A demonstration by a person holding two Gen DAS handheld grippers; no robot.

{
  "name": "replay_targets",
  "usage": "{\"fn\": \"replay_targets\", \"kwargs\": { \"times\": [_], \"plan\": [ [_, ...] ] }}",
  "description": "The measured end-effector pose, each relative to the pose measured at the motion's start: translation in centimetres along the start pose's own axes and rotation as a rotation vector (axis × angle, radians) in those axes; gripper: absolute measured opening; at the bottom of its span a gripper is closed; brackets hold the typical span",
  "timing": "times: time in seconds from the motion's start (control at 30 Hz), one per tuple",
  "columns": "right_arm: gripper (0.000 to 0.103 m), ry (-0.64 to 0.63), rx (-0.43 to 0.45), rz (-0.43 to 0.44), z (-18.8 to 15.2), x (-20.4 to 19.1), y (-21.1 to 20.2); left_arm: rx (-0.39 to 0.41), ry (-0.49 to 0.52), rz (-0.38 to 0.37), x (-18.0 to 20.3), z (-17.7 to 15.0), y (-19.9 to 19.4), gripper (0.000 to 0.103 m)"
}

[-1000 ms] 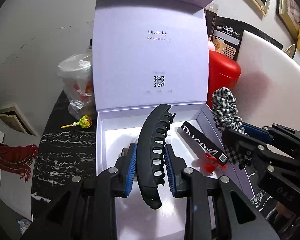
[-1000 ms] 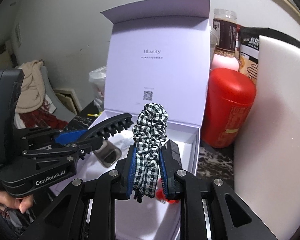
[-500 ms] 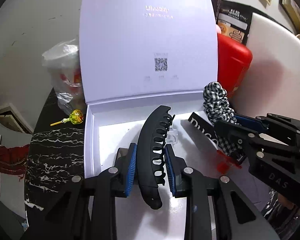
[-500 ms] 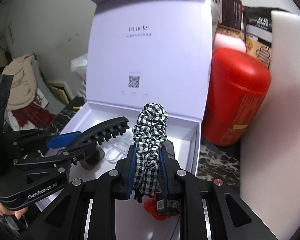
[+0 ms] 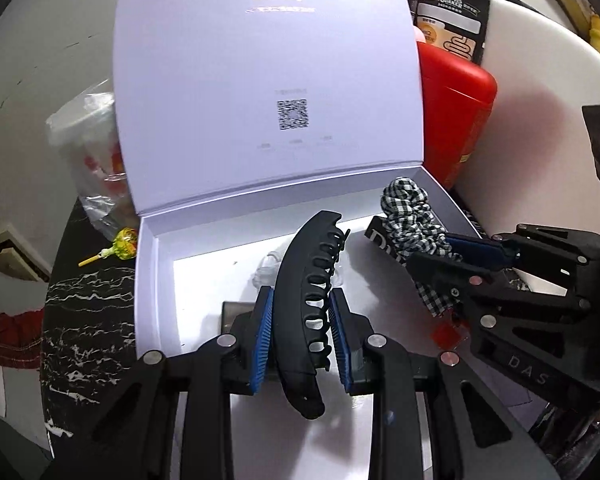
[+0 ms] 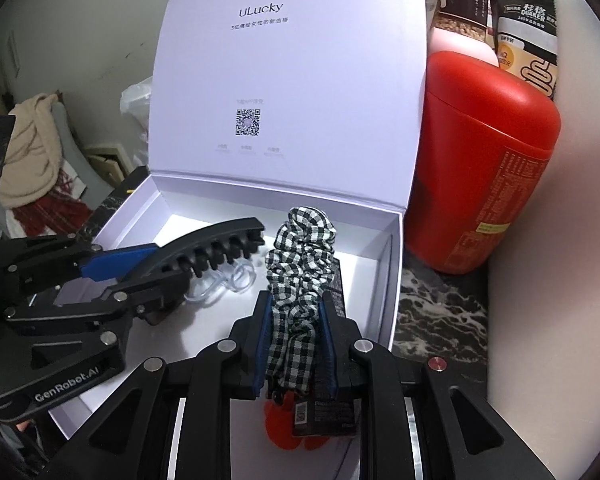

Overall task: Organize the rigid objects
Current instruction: 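Open both tools to drop the scrunchie and claw clip into the box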

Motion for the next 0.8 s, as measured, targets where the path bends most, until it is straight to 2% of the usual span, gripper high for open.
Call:
{"fn": "replay_targets", "kwargs": {
  "times": [0.57,0.63,0.7,0.8],
  "plan": [
    [0.026,0.009,0.011,-0.006,0.16,0.08,-0.42,0.013,0.012,0.002,-0.43,0.43,-0.63,0.027],
    [0.028,0.014,0.004,-0.012,0.08,0.24,-0.35,0.022,0.014,0.009,-0.46,0.52,-0.71,0.027],
    [0.04,0.022,0.004,-0.021,0.09,0.38,-0.43,0.022,0.025,0.017,-0.25,0.54,-0.64,0.027],
    [0.048,0.036,0.015,-0.02,0.2,0.57,-0.82,0.001,0.027,0.038,0.0,0.31,-0.43,0.028]
  ]
}}
Point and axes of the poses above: each gripper's, at about its wrist camera, not at the fingertips, and y roughly the way its jaws point, x to its right, z to its top, the point moved 6 cm from there along y, roughly the way its jaws point, and after that the axes turned 9 degrees about z, right-handed, at the moved point
